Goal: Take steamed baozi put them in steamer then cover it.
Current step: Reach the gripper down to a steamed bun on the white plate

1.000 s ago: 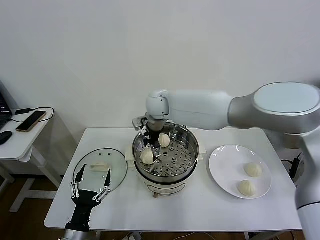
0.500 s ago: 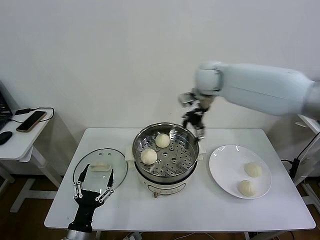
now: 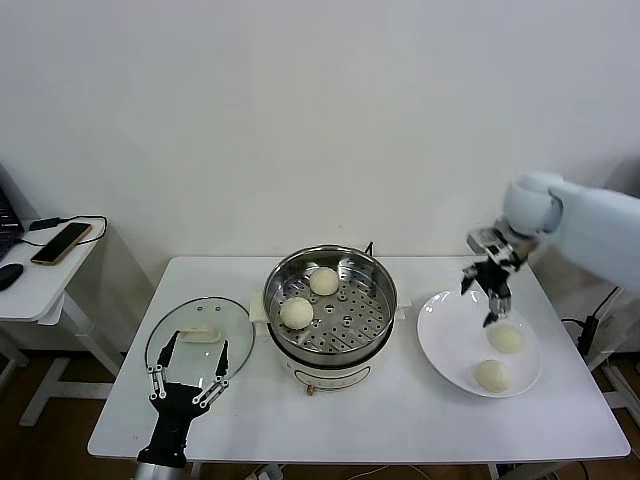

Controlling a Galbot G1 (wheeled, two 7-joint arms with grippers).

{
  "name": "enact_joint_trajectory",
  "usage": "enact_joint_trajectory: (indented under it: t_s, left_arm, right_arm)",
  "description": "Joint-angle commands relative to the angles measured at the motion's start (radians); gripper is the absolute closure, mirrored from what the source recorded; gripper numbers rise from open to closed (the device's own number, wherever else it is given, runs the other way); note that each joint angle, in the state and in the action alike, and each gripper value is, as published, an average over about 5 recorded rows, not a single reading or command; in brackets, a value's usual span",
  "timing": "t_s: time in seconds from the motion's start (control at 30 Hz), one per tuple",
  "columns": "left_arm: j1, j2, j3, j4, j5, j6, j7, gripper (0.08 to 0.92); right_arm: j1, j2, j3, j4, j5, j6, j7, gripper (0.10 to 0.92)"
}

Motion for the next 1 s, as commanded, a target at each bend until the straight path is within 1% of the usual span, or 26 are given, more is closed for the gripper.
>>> enact_joint_trajectory:
  t_s: [0.03,0.37,0.73,0.83,1.0]
  left_arm:
    - [0.003,-0.003,-0.002,0.005,0.005,-0.001,0.0,0.177]
    - [0.008,-0.006,-0.004,0.015,0.009,-0.006,-0.001,0.177]
    - [0.009,-0.01,-0.006,0.021,0.01,-0.009,-0.001,0.177]
    - [0.009,-0.012,-0.007,0.02,0.011,-0.009,-0.002,0.177]
    - [0.008,-0.014,-0.007,0.018,0.011,-0.009,-0.003,0.177]
  right_arm:
    - [-0.238,-0.089,0.152,-0.01,-0.121,0.018,-0.006,0.203]
    - [-0.341,-0.04,0.2,-0.06,-0.156,0.021,0.017,0.203]
    - [-0.389,-0.025,0.236,-0.086,-0.183,0.021,0.022,0.203]
    - [-0.388,-0.022,0.239,-0.091,-0.188,0.02,0.026,0.222]
    - [-0.368,-0.023,0.235,-0.091,-0.184,0.018,0.026,0.33]
